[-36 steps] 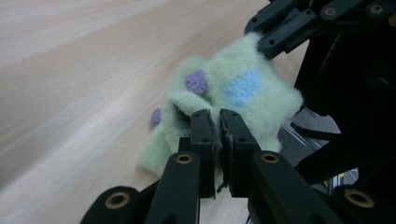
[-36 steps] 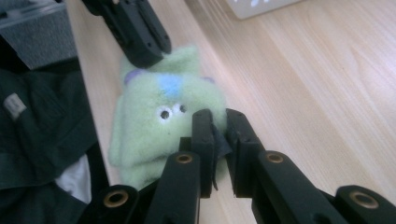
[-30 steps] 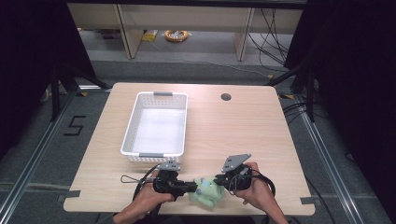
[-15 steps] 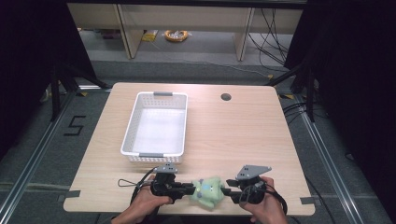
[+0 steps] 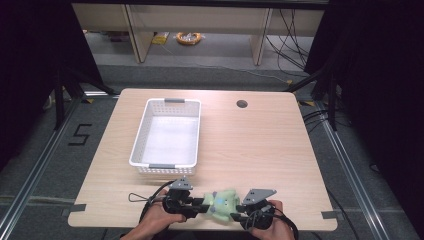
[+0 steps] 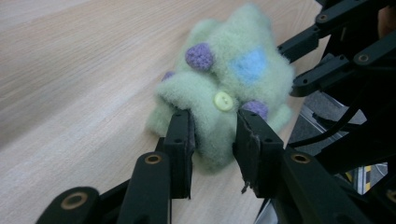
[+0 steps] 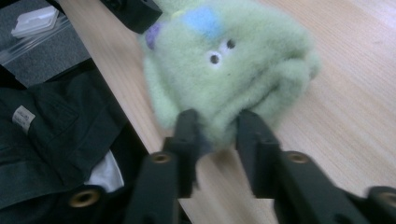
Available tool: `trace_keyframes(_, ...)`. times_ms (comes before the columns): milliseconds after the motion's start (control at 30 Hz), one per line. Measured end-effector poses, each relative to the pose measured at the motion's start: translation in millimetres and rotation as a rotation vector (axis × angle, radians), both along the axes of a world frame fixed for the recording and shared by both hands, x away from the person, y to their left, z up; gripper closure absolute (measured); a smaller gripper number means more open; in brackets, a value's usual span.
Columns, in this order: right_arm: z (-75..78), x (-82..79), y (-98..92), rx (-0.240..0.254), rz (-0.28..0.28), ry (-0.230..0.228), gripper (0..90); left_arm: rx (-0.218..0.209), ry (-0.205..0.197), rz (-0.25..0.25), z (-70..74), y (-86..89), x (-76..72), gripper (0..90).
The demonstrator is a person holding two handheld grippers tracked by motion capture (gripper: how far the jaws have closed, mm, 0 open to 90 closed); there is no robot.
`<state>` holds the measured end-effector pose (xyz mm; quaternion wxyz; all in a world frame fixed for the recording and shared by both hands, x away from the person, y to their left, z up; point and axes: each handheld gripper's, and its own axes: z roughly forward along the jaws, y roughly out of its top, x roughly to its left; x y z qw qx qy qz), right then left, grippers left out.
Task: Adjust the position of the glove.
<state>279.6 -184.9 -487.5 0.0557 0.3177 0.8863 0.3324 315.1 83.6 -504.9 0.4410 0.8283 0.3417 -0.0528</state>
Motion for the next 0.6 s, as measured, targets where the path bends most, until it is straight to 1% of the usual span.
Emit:
trace_keyframes(33,1.5,0.2,-0.2,-0.010,0.020,0.016,78.7,0.000,0.002,0.002,-0.5,-0.1,-0.5,67.1)
trace_keyframes(67,-0.6,0.6,0.9,0.001,0.025,0.000,81.9,-0.003,0.006,0.004,-0.6,-0.3,-1.3,69.3)
trace_keyframes(100,-0.6,0.6,0.9,0.001,0.025,0.000,81.9,-0.003,0.006,0.004,-0.6,-0.3,-1.3,72.7)
trace_keyframes(133,0.8,0.3,0.9,-0.020,0.043,-0.010,84.4,-0.007,0.003,0.004,-0.3,-0.5,-2.7,76.8)
trace_keyframes(167,0.8,0.3,0.9,-0.020,0.043,-0.010,84.4,-0.007,0.003,0.004,-0.3,-0.5,-2.7,81.3)
trace_keyframes(200,1.5,0.3,1.0,-0.015,0.043,-0.015,85.2,-0.006,-0.002,0.000,0.7,-0.2,-3.0,81.3)
trace_keyframes(233,2.6,-0.4,0.8,-0.003,0.038,-0.027,86.1,-0.014,0.004,-0.003,1.8,-0.3,-3.8,83.4)
trace_keyframes(267,9.0,-0.6,-1.4,0.015,0.033,-0.036,87.1,-0.014,-0.009,-0.007,4.2,-0.1,-5.2,84.2)
trace_keyframes(300,12.6,-1.6,-2.8,0.028,0.017,-0.036,87.5,-0.014,-0.009,-0.007,4.2,-0.1,-5.2,84.4)
trace_keyframes(333,16.1,-0.4,-4.9,0.028,0.028,-0.057,87.7,-0.044,0.006,-0.009,7.0,0.6,-6.0,84.4)
trace_keyframes(367,16.1,-0.4,-4.9,0.028,0.028,-0.057,87.7,-0.044,0.006,-0.009,7.0,0.6,-6.0,84.4)
trace_keyframes(400,22.4,1.4,-8.5,0.033,0.019,-0.073,88.0,-0.068,0.012,-0.007,11.6,1.8,-7.2,84.4)
trace_keyframes(433,22.4,1.4,-8.5,0.033,0.019,-0.073,88.0,-0.068,0.012,-0.007,11.6,1.8,-7.2,84.4)
trace_keyframes(467,26.9,4.5,-11.1,0.037,0.013,-0.073,88.1,-0.087,0.004,0.000,15.6,2.0,-10.1,84.2)
trace_keyframes(500,26.9,4.5,-11.1,0.037,0.013,-0.073,88.1,-0.087,0.004,0.000,15.6,2.0,-10.1,84.1)
trace_keyframes(533,29.8,9.5,-13.8,0.034,0.016,-0.082,88.2,-0.110,0.004,0.007,18.4,1.6,-13.0,83.8)
trace_keyframes(567,29.8,9.5,-13.8,0.034,0.016,-0.082,88.2,-0.110,0.004,0.007,18.4,1.6,-13.0,83.6)
trace_keyframes(600,30.2,14.2,-14.9,0.050,-0.002,-0.086,88.3,-0.128,0.018,0.009,18.4,0.9,-14.7,83.4)
